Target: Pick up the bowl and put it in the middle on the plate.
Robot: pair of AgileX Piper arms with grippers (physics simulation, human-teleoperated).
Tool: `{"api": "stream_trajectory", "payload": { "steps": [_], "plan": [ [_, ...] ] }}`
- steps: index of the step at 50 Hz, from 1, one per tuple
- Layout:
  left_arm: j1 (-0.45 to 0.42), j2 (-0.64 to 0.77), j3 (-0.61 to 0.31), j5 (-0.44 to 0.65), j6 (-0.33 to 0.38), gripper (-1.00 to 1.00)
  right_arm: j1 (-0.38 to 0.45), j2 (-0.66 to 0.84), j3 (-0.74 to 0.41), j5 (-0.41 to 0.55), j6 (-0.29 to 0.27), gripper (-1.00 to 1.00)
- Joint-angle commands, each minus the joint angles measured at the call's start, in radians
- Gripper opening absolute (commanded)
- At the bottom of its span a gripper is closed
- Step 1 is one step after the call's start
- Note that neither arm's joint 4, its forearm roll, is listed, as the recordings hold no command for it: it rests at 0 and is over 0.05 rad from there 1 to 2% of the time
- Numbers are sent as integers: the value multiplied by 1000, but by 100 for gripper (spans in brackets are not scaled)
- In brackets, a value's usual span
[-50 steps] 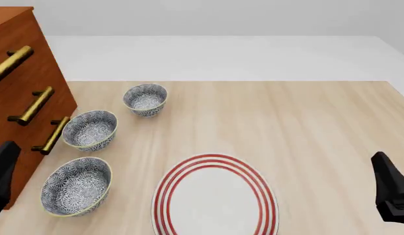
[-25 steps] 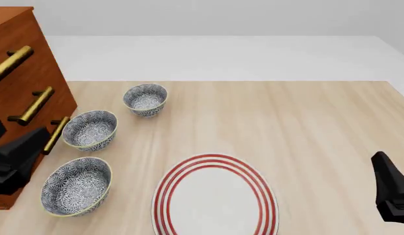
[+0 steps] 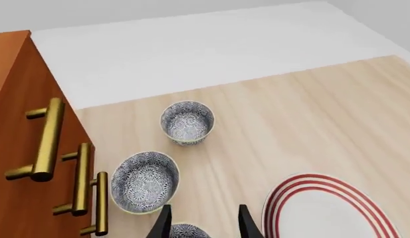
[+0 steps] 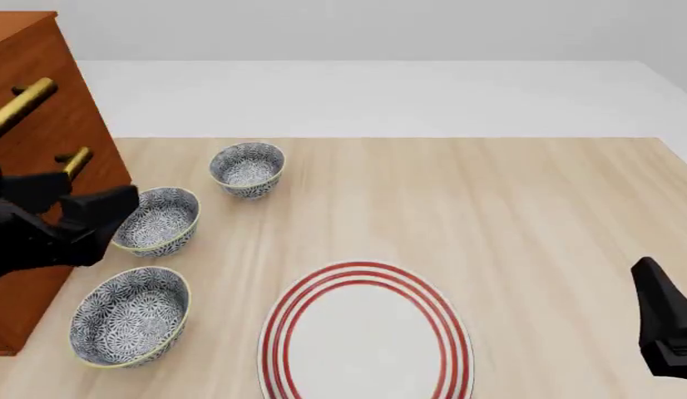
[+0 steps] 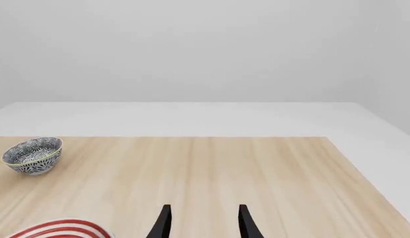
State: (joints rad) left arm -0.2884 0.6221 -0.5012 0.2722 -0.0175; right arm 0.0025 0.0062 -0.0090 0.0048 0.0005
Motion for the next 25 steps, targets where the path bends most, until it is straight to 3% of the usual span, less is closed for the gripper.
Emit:
{"api": "stream_trajectory", "payload": {
  "steps": [1,18,25],
  "plan": [
    [16,148,-32,1,15,100,0,-1,2,-2,-1,100],
    [38,365,-67,-58,126,100,0,-5,-3,3,-4,100],
    [48,454,-86,-77,140,100,1,-4,0,-1,-5,100]
  ]
}}
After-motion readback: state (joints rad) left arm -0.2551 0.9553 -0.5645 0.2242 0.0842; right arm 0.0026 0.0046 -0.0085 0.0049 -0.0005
